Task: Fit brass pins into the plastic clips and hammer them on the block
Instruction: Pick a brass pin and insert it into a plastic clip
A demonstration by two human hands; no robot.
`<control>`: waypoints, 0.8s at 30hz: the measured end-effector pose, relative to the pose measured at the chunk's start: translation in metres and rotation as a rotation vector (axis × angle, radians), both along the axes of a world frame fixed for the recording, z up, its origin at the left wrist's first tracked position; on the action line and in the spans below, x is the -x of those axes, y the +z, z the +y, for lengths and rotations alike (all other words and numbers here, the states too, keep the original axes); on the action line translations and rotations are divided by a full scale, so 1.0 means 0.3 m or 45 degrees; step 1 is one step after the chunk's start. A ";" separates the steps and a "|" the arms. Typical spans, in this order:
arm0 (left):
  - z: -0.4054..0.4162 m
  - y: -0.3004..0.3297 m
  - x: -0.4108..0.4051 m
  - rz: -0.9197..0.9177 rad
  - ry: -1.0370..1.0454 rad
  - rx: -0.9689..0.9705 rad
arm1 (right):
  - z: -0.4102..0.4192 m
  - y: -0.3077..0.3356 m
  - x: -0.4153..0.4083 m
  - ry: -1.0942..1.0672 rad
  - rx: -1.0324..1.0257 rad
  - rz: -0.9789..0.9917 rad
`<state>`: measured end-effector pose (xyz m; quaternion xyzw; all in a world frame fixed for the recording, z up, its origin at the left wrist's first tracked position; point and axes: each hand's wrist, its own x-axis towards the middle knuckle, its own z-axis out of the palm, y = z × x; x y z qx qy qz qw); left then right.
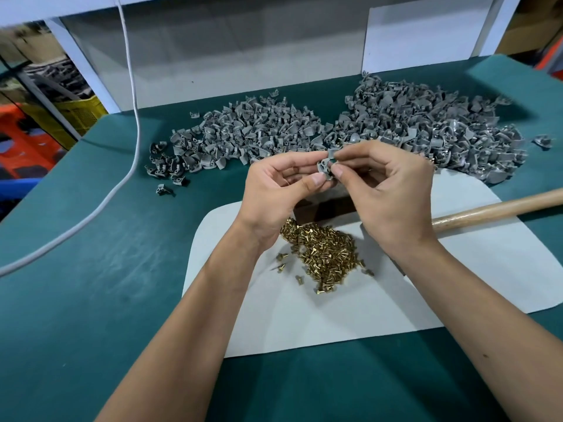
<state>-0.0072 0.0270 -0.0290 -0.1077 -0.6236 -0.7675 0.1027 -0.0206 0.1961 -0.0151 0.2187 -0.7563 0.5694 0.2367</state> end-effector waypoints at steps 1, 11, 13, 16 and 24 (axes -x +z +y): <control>0.000 0.000 0.000 0.000 0.004 0.005 | -0.001 -0.001 0.000 0.001 -0.015 0.009; 0.011 0.009 -0.005 -0.040 0.074 0.006 | 0.002 0.006 -0.011 -0.032 -0.279 0.220; 0.018 0.012 -0.007 -0.037 0.097 0.025 | 0.001 0.007 -0.014 -0.063 -0.325 0.246; 0.029 0.016 -0.009 -0.032 0.151 0.063 | 0.000 0.010 -0.020 -0.109 -0.366 0.280; 0.038 0.022 -0.013 -0.048 0.191 0.148 | 0.002 0.008 -0.024 -0.097 -0.401 0.276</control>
